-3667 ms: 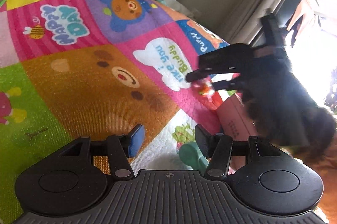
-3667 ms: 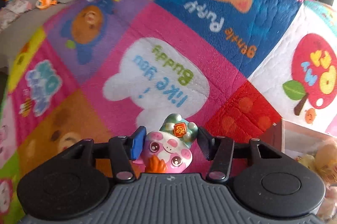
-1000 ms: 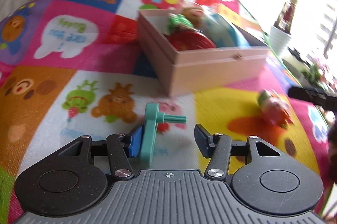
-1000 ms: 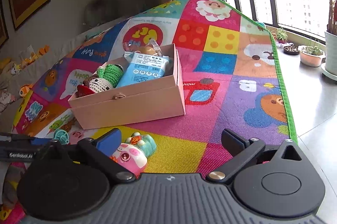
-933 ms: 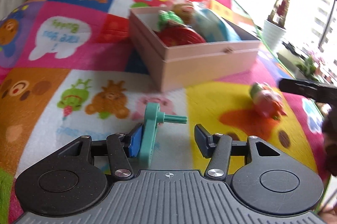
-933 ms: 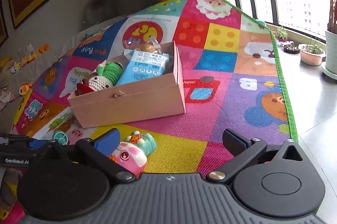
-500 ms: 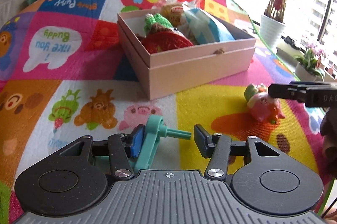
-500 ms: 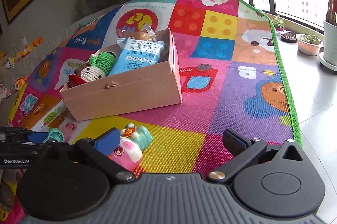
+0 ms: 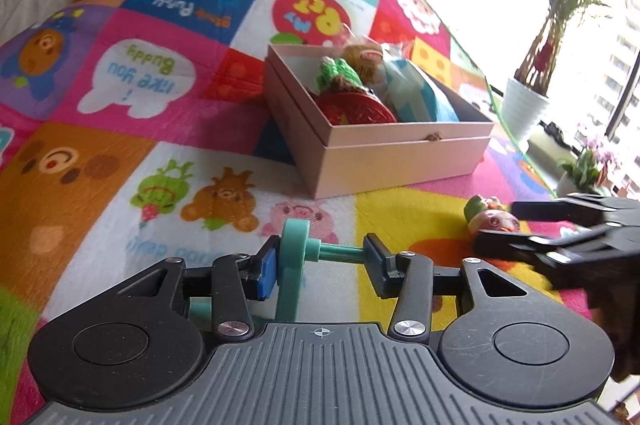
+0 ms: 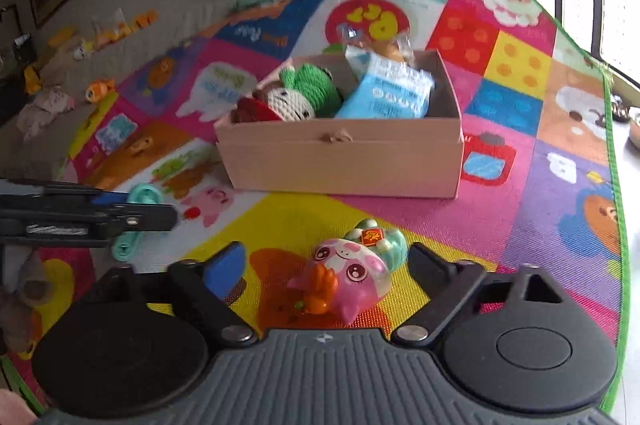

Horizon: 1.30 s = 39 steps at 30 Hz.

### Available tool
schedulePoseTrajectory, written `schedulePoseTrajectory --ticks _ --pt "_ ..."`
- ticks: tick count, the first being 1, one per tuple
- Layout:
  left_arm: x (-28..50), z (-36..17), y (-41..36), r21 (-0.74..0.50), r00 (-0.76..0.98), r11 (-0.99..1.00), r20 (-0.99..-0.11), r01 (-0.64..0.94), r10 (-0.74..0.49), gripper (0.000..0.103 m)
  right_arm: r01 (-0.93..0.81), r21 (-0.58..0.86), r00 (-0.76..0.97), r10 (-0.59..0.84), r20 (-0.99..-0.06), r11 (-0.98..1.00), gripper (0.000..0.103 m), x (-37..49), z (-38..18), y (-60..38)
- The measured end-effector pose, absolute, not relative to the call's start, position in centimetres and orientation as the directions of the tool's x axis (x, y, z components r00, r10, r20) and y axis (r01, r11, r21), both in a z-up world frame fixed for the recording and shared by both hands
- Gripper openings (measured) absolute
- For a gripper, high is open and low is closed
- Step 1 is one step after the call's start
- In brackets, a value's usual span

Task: Organize objects
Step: 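Carry the teal toy with the left tool while the right carries the pig toy over the box, then drop the teal toy into the box with the left tool while the right drops the pig toy in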

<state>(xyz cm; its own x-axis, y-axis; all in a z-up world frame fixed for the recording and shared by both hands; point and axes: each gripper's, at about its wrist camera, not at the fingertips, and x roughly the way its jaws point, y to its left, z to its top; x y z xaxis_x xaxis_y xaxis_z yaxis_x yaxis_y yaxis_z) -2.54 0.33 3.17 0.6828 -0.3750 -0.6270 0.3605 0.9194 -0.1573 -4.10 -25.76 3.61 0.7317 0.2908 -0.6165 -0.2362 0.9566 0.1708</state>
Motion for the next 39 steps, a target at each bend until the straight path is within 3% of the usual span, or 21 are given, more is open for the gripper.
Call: schedulePoseTrajectory --ticks 2,3,5,9,13,17,22,25,31,39 --pt "-3.1 3.6 1.0 -0.158 0.692 0.920 -0.617 0.357 -0.375 0.049 -0.224 0.162 0.714 0.275 -0.643 0.961 0.073 -3.4 3.4 -25.5" --pt "-3.3 3.8 1.3 -0.160 0.695 0.920 -0.613 0.357 -0.376 0.048 -0.228 0.162 0.705 0.277 -0.653 0.960 0.061 -3.3 3.4 -25.6" --pt "-3.4 4.7 1.7 -0.166 0.702 0.918 -0.599 0.361 -0.385 0.048 -0.245 0.173 0.684 0.296 -0.667 0.954 0.047 -3.2 3.6 -26.0" --pt "-2.4 8.0 1.5 -0.158 0.726 0.907 -0.553 0.390 -0.409 0.047 -0.220 0.232 0.718 0.318 -0.619 0.947 0.046 -4.1 5.8 -28.2" --pt "1.4 12.6 -0.4 -0.122 0.767 0.901 -0.485 0.416 -0.420 0.047 -0.198 0.255 0.803 0.306 -0.512 0.947 0.046 -5.5 9.5 -30.6" --pt "8.0 15.6 -3.2 -0.202 0.774 0.888 -0.436 0.412 -0.458 0.047 -0.187 0.245 0.853 0.281 -0.440 0.951 0.046 -6.3 11.7 -32.1" --pt "15.5 14.4 -5.2 -0.382 0.734 0.858 -0.460 0.344 -0.500 0.048 -0.161 0.262 0.857 0.266 -0.442 0.952 0.046 -6.0 11.3 -33.7" --pt "17.0 12.5 -5.4 -0.394 0.738 0.871 -0.486 0.294 -0.468 0.048 -0.132 0.261 0.851 0.244 -0.464 0.956 0.046 -5.3 10.3 -34.5" --pt "15.2 10.6 -2.2 -0.430 0.731 0.852 -0.471 0.298 -0.493 0.047 -0.107 0.265 0.846 0.228 -0.483 0.958 0.046 -3.7 10.0 -34.7" --pt "4.8 7.5 4.2 -0.440 0.696 0.827 -0.470 0.349 -0.544 0.047 -0.212 0.288 0.811 0.333 -0.481 0.934 0.046 3.9 16.6 -31.5"
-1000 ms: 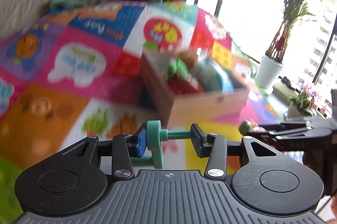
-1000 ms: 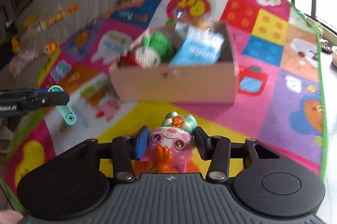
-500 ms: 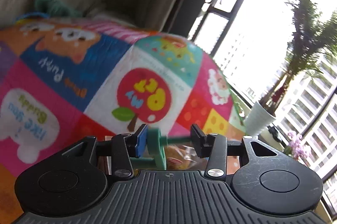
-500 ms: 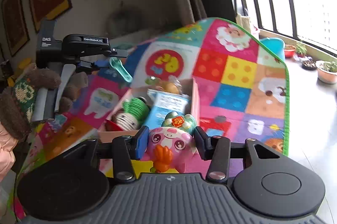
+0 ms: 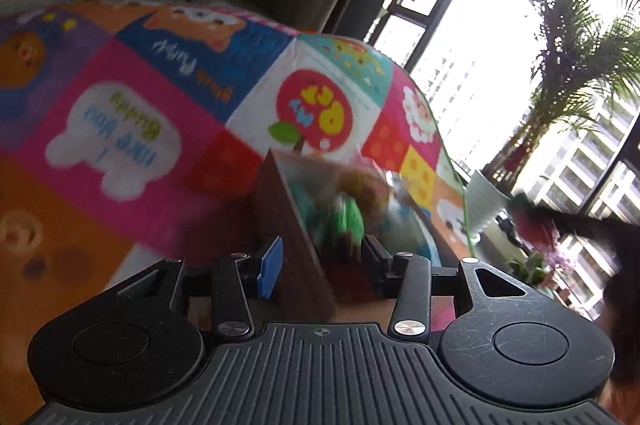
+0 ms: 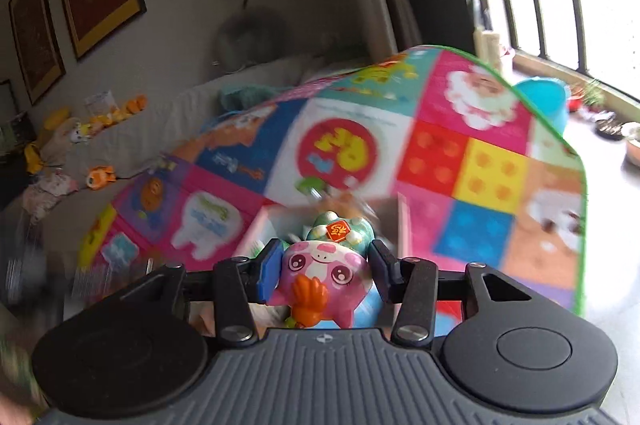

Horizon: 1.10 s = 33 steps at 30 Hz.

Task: Organize objects

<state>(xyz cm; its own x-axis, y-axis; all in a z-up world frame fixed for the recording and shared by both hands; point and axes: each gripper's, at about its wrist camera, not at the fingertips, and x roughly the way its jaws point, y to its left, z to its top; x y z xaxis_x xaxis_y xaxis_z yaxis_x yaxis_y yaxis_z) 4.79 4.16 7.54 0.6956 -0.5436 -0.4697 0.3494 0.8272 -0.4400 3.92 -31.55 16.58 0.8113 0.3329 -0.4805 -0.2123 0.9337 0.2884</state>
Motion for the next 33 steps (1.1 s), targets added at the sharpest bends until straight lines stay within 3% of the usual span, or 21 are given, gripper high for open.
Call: schedulePoseTrajectory --ticks 5,13,18,23,27,29,31,33 --pt "0.3 5.7 7.2 -0.453 0.695 0.816 -0.455 0.358 -0.557 0.047 -0.209 0.360 0.748 0.385 -0.541 0.909 0.046 12.8 17.9 -26.6" --pt "-0.5 4.0 12.2 -0.477 0.731 0.841 -0.474 0.256 -0.492 0.047 -0.132 0.316 0.653 0.322 -0.685 0.939 0.049 21.5 12.7 -20.2" --pt "0.5 4.5 11.8 -0.495 0.734 0.835 -0.471 0.239 -0.489 0.047 -0.177 0.303 0.716 0.334 -0.613 0.936 0.056 17.9 14.8 -22.9" --pt "2.6 6.6 6.7 -0.466 0.706 0.825 -0.463 0.320 -0.536 0.047 -0.219 0.161 0.797 0.272 -0.539 0.962 0.056 10.4 15.8 -27.8" --pt "6.0 6.9 1.1 -0.398 0.675 0.863 -0.547 0.310 -0.495 0.047 -0.224 0.051 0.782 0.211 -0.587 0.973 0.056 6.0 12.6 -30.4" --pt "7.3 6.5 -1.3 -0.328 0.668 0.901 -0.607 0.283 -0.431 0.050 -0.217 0.081 0.757 0.220 -0.615 0.973 0.056 4.8 10.8 -31.6" --pt "7.7 6.3 -2.6 -0.290 0.680 0.920 -0.620 0.265 -0.391 0.058 -0.208 0.107 0.744 0.228 -0.629 0.972 0.055 3.9 9.1 -32.7" --pt "7.7 6.7 -3.0 -0.254 0.691 0.938 -0.635 0.235 -0.345 0.059 -0.222 0.104 0.737 0.237 -0.632 0.969 0.055 3.5 7.7 -32.8"
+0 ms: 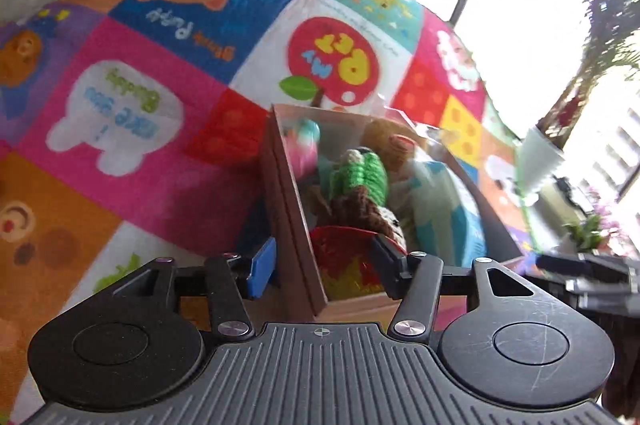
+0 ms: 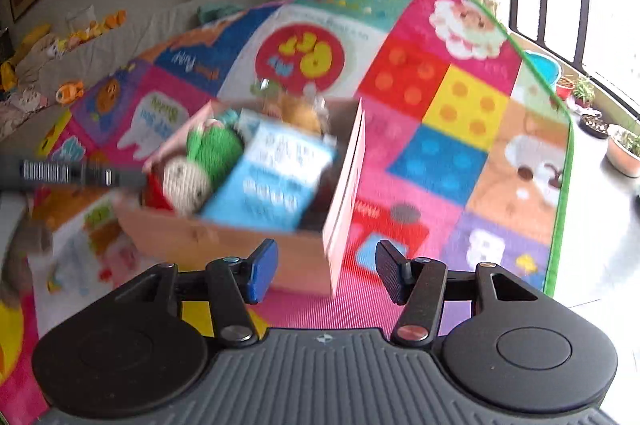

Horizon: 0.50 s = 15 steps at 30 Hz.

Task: Organize objects

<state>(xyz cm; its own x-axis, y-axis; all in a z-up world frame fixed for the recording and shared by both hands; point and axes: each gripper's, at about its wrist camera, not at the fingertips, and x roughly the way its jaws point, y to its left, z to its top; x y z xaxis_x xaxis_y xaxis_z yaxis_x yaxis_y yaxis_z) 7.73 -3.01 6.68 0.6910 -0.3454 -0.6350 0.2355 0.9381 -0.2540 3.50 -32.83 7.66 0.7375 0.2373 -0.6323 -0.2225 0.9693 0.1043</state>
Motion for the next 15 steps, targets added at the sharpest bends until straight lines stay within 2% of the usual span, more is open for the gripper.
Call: schedulePoseTrajectory --ticks 4,6,9,13,15 --pt "7.6 6.9 -2.2 -0.244 0.687 0.951 -0.659 0.188 -0.305 0.053 -0.284 0.100 0.712 0.279 -0.645 0.954 0.055 4.0 5.8 -31.0" --pt "7.2 6.7 -1.6 -0.278 0.671 0.941 -0.662 0.195 -0.335 0.053 -0.285 0.057 0.726 0.254 -0.639 0.957 0.057 4.2 5.4 -29.7" --pt "7.2 6.2 -2.0 -0.252 0.661 0.948 -0.681 0.192 -0.315 0.054 -0.276 0.036 0.733 0.235 -0.638 0.960 0.060 4.6 5.1 -29.2" --pt "8.4 5.8 -2.3 -0.217 0.667 0.966 -0.699 0.144 -0.256 0.055 -0.269 0.047 0.734 0.236 -0.637 0.962 0.060 4.3 5.3 -29.5" --pt "8.6 5.7 -1.8 -0.196 0.664 0.972 -0.712 0.126 -0.230 0.063 -0.262 0.057 0.736 0.237 -0.634 0.963 0.060 4.4 5.3 -29.4"
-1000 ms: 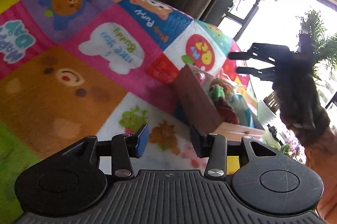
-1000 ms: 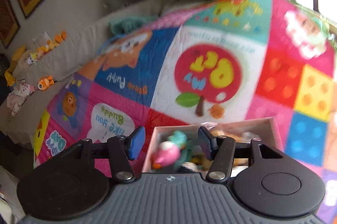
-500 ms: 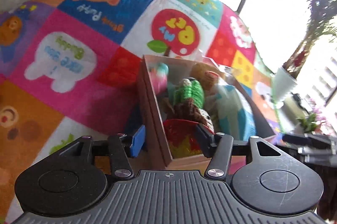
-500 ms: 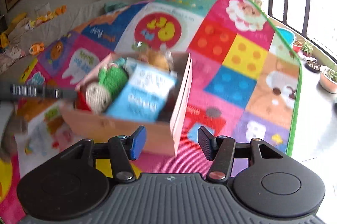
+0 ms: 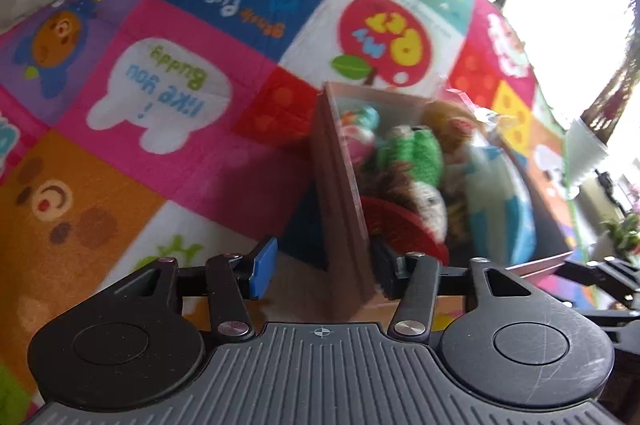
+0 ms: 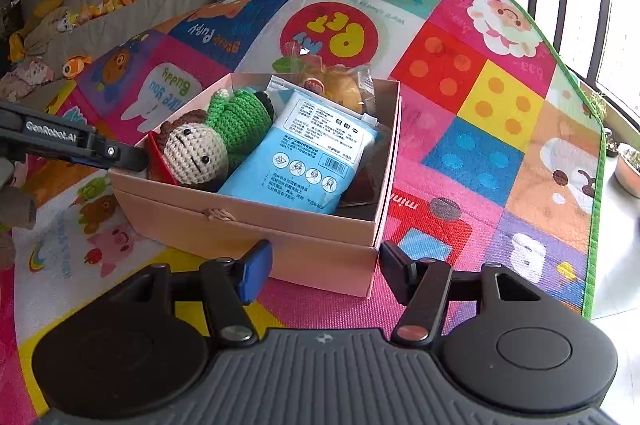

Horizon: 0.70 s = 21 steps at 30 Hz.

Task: Organize objects

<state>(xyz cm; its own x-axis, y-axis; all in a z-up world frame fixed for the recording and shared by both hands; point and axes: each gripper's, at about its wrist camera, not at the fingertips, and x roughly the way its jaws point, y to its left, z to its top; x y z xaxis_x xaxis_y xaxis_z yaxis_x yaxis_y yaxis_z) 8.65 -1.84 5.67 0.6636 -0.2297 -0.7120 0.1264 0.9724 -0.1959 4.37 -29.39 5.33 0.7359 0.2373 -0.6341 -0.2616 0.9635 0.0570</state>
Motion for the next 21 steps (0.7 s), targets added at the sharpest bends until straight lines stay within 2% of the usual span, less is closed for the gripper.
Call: schedulePoseTrajectory --ticks 2,7,10,11,15,19,20,21 --pt "8.3 5.7 -0.9 -0.189 0.672 0.977 -0.711 0.101 -0.208 0.068 -0.264 0.080 0.735 0.254 -0.628 0.961 0.060 4.5 5.4 -29.1" --pt "8.5 5.8 2.1 -0.156 0.708 0.988 -0.695 0.014 -0.120 0.072 -0.302 0.110 0.722 0.303 -0.622 0.947 0.060 6.2 5.4 -26.0" --pt "10.1 5.2 4.1 -0.131 0.734 0.991 -0.676 -0.026 -0.071 0.091 -0.286 0.125 0.722 0.300 -0.623 0.950 0.060 7.7 5.6 -23.9" --pt "10.7 4.8 4.8 -0.126 0.738 0.991 -0.673 -0.043 -0.053 0.102 -0.280 0.122 0.726 0.294 -0.622 0.952 0.060 8.1 5.6 -23.3" --pt "11.7 3.5 7.2 -0.260 0.725 0.964 -0.675 -0.055 -0.141 0.103 -0.274 0.077 0.743 0.262 -0.616 0.959 0.062 8.8 5.6 -21.8" --pt "10.0 3.8 6.9 -0.237 0.776 0.971 -0.618 -0.035 -0.123 0.103 -0.247 0.054 0.742 0.225 -0.631 0.968 0.063 8.6 5.3 -21.8" --pt "9.2 4.1 6.6 -0.219 0.794 0.975 -0.597 -0.029 -0.110 0.103 -0.222 0.054 0.742 0.205 -0.639 0.974 0.067 8.3 5.3 -22.1" --pt "8.1 4.4 6.3 -0.208 0.809 0.978 -0.577 -0.015 -0.111 0.103 -0.204 0.066 0.743 0.198 -0.639 0.977 0.075 7.8 5.3 -22.4"
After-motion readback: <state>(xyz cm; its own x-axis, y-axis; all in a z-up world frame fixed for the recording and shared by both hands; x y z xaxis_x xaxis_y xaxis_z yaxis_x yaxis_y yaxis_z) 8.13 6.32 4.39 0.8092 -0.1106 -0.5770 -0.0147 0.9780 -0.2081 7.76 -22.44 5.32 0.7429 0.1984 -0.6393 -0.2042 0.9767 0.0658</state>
